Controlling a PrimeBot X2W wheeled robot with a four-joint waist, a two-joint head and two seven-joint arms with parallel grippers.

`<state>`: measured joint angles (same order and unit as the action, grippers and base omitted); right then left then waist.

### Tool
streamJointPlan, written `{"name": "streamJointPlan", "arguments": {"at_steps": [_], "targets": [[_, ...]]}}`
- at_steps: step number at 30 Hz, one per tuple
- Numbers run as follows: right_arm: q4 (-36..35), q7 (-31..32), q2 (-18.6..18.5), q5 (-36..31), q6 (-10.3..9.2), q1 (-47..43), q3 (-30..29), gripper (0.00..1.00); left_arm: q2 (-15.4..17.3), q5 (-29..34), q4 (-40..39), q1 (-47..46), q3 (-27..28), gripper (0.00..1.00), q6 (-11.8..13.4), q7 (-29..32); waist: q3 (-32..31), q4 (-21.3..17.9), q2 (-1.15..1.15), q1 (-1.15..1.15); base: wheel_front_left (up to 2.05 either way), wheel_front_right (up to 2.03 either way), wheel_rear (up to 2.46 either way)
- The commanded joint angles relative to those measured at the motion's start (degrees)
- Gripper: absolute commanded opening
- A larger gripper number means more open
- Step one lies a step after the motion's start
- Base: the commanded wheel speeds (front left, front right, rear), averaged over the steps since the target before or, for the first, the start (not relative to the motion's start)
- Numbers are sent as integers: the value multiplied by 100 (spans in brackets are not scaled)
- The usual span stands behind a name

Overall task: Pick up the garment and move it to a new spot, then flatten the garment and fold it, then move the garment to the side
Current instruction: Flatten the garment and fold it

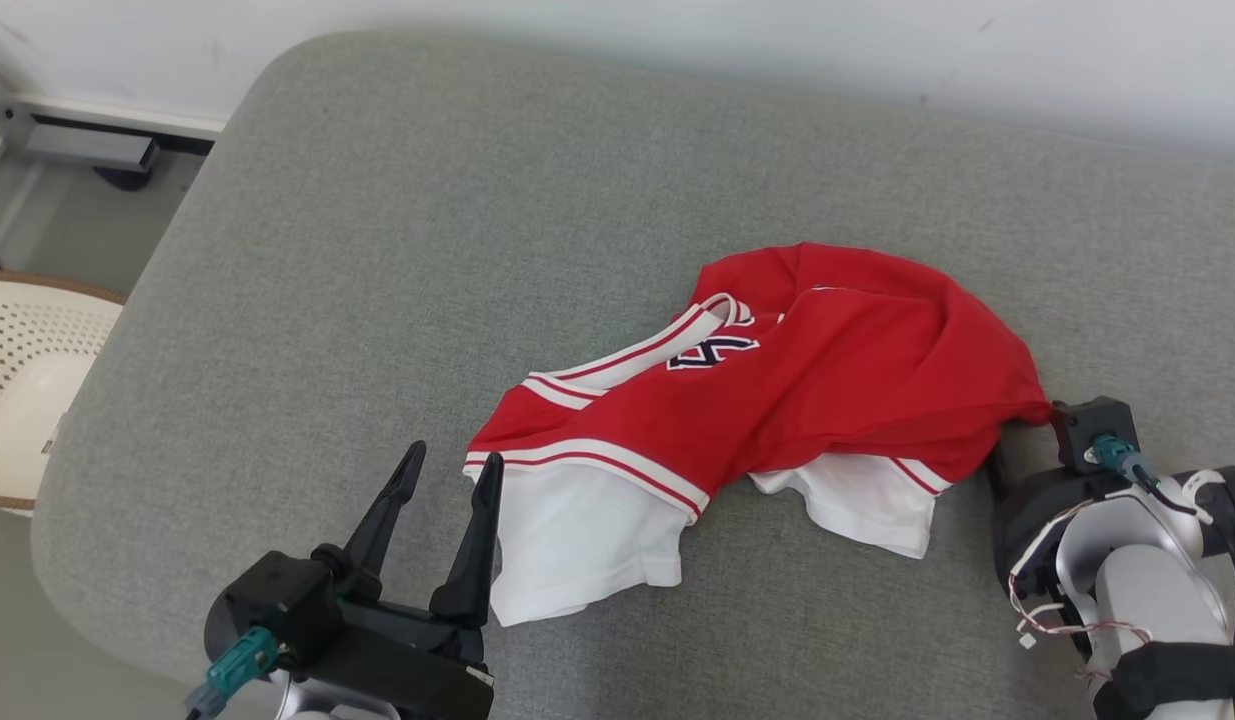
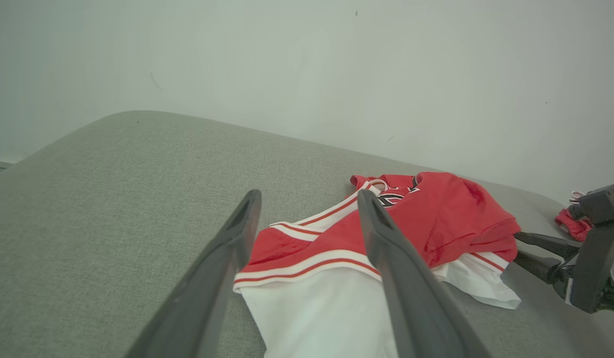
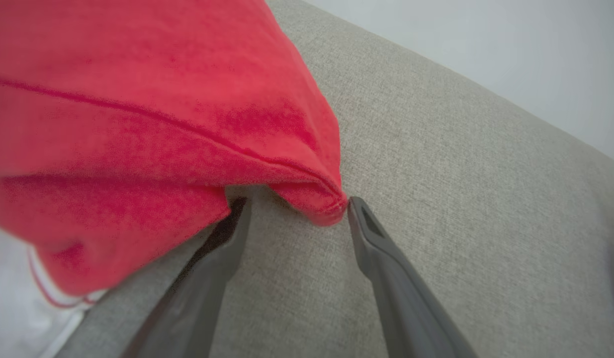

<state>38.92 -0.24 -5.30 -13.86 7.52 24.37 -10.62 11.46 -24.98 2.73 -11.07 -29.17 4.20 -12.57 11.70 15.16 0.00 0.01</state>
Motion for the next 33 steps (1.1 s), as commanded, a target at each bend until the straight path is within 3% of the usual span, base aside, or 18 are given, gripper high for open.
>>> {"name": "streamJointPlan", "arguments": {"at_steps": [1, 4, 5, 6, 7, 14, 20, 26, 33], "targets": [[80, -50, -46, -84, -4, 135, -25, 100, 24, 46, 12, -89, 4, 100, 13, -12, 115, 92, 0, -1, 0, 0, 0], [203, -78, -57, -131, -4, 238, -50, 100, 0, 23, 49, -109, -12, 100, 11, -21, 163, 126, 0, -1, 0, 0, 0], [245, -93, -55, -146, -4, 268, -55, 67, -9, 15, 58, -111, -18, 100, 6, -26, 172, 133, 0, -1, 0, 0, 0], [283, -110, -54, -156, -4, 297, -54, 19, -16, 10, 73, -113, -22, 100, 3, -32, 178, 140, 0, -1, 0, 0, 0], [321, -115, -52, -153, -4, 318, -51, 0, -27, -4, 88, -118, -26, 100, -1, -41, 179, 146, 0, -1, 0, 0, 0], [362, -251, -33, -113, -5, 280, -26, 0, -45, -56, 187, -123, -33, 100, 4, -63, 114, 112, 0, -1, 0, 0, 0], [-146, -389, 3, 26, -5, 51, -100, 0, 4, -88, 207, -57, -11, 100, 42, -51, -9, -66, 0, -1, 0, 0, 0], [-1450, -221, 43, 295, -5, -421, 54, 0, 50, -125, 176, 2, -4, 100, 70, -36, -124, -306, 0, -1, 0, 0, 0], [-3346, 636, -113, 566, -5, -1378, 166, 0, 64, -175, 202, 48, -40, 100, 49, -9, -259, -592, 0, -1, 0, 0, 0]]}}
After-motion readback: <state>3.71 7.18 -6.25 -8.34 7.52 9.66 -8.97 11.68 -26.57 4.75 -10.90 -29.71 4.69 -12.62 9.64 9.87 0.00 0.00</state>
